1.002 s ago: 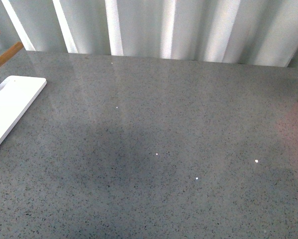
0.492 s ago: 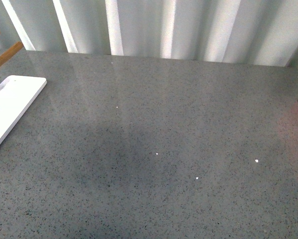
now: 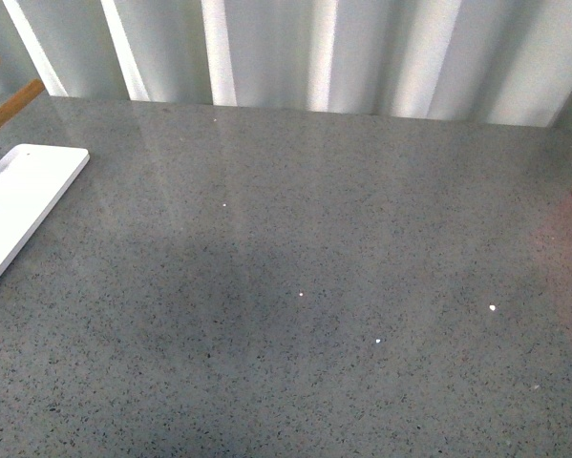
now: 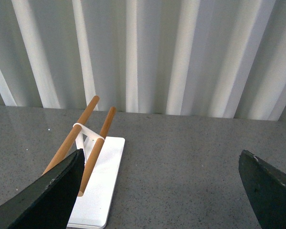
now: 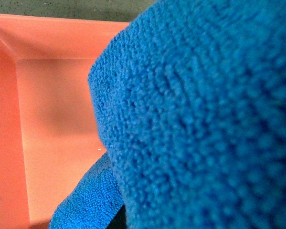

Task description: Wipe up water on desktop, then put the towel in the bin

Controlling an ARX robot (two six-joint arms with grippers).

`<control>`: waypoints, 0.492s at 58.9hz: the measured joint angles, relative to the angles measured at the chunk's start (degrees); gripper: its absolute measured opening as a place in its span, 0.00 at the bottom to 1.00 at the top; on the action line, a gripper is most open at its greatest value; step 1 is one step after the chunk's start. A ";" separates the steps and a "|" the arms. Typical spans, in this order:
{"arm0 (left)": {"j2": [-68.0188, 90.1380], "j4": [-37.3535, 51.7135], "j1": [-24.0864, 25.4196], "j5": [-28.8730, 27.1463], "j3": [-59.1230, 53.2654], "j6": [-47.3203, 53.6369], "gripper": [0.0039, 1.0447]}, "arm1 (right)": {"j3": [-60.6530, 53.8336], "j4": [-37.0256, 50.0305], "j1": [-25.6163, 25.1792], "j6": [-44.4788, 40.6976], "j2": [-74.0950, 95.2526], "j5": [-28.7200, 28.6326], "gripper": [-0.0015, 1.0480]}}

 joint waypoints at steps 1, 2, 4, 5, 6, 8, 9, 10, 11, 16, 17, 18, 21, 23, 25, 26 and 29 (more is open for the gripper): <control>0.00 0.00 0.00 0.00 0.00 0.00 0.94 | 0.31 -0.37 -0.04 0.13 0.26 -0.02 0.05; 0.00 0.00 0.00 0.00 0.00 0.00 0.94 | 0.68 -0.79 -0.07 0.46 0.61 0.00 0.05; 0.00 0.00 0.00 0.00 0.00 0.00 0.94 | 1.51 -1.66 -0.09 0.92 1.27 0.00 0.05; 0.00 0.00 0.00 0.00 0.00 0.00 0.94 | 1.88 -2.03 -0.09 1.22 1.57 -0.02 0.05; 0.00 0.00 0.00 0.00 0.00 0.00 0.94 | 2.19 -2.27 -0.09 1.40 1.79 -0.07 0.05; 0.00 0.00 0.00 0.00 0.00 0.00 0.94 | 2.62 -2.60 -0.07 1.66 2.27 -0.09 0.05; 0.00 0.00 0.00 0.00 0.00 0.00 0.94 | 2.82 -2.91 -0.07 1.81 2.49 -0.11 0.05; 0.00 0.00 0.00 0.00 0.00 0.00 0.94 | 2.99 -3.23 -0.07 1.97 2.73 -0.31 0.05; 0.00 0.00 0.00 0.00 0.00 0.02 0.94 | 3.04 -3.39 -0.07 2.12 2.82 -0.35 0.05; 0.00 0.00 0.00 0.00 0.00 0.00 0.94 | 3.52 -4.50 0.04 2.97 3.82 -0.26 0.05; 0.00 0.00 0.00 0.00 0.00 0.00 0.94 | 3.65 -4.83 0.09 3.34 4.07 -0.24 0.05; 0.00 0.00 0.00 0.00 0.00 0.00 0.94 | 3.69 -4.92 0.17 3.45 4.26 -0.26 0.05; 0.00 0.00 0.00 0.00 0.00 0.00 0.94 | 3.80 -5.25 0.61 4.04 4.74 -0.24 0.05; 0.00 0.00 0.00 0.00 0.00 0.00 0.94 | 3.80 -5.05 0.83 4.07 4.79 -0.20 0.05; 0.00 0.00 0.00 0.00 0.00 0.00 0.94 | 3.80 -4.76 1.07 4.11 4.79 -0.04 0.05; 0.00 0.00 0.00 0.00 0.00 0.00 0.94 | 3.80 -4.74 1.14 4.17 4.79 -0.02 0.05; 0.00 0.00 0.00 0.00 0.00 0.02 0.94 | 3.96 -4.85 1.44 4.37 4.79 -0.02 0.05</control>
